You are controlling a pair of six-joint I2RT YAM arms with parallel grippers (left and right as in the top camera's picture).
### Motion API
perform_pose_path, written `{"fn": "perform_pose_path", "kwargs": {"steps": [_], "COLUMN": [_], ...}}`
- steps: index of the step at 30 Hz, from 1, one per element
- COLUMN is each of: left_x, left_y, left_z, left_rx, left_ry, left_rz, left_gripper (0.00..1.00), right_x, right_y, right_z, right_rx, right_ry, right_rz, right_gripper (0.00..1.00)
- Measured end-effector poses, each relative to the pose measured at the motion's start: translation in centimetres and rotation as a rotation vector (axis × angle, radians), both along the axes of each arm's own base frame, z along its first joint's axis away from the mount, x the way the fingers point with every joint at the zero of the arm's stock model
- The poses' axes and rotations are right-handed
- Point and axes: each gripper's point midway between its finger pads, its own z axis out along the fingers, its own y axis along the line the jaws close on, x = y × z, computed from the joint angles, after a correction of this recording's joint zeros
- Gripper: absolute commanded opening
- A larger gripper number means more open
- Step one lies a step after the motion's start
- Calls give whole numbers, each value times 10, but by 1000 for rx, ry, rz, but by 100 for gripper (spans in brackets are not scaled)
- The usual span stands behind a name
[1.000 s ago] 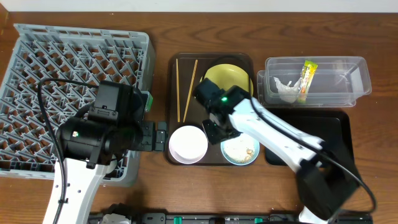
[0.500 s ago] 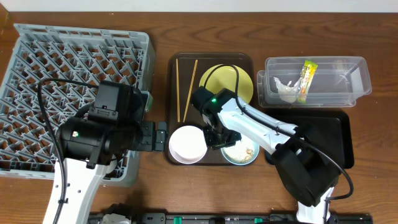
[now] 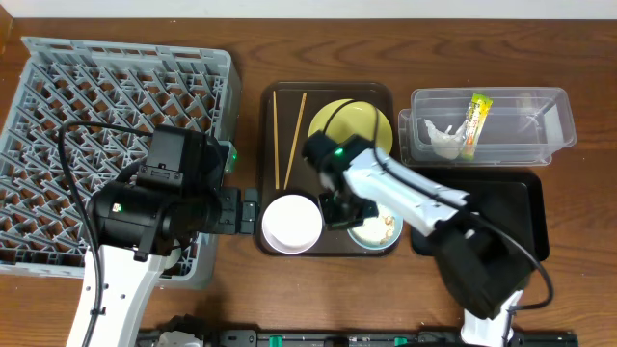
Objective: Sort waste into correct bins and load items into the dishwasher
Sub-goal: 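Grasp the blue bowl of rice with the right gripper, then tip the blue bowl over the black tray to dump the rice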
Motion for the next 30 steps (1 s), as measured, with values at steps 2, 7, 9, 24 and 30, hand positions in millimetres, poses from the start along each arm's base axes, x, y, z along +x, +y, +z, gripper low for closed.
{"fn": "perform_pose_path", "kwargs": {"steps": [2, 7, 9, 24, 30], "left_x": [0, 0, 0, 0, 0], "left_y": [0, 0, 0, 0, 0], "left_z": [0, 0, 0, 0, 0], "left_rx": [0, 0, 0, 0, 0], "left_ry": [0, 0, 1, 1, 0], "left_rz": [0, 0, 0, 0, 0], "left_gripper": [98, 98, 98, 98, 98], "right_x": [10, 40, 51, 51, 51], "right_y": [-3, -21, -38, -149, -165], "right_z": [14, 69, 91, 119, 117], "right_rx": [80, 329, 410, 870, 1078], "right_ry": [-8, -82, -122, -110, -248], "right_rz": [6, -18, -46, -325, -348], "right_gripper": [1, 1, 1, 1, 1]}}
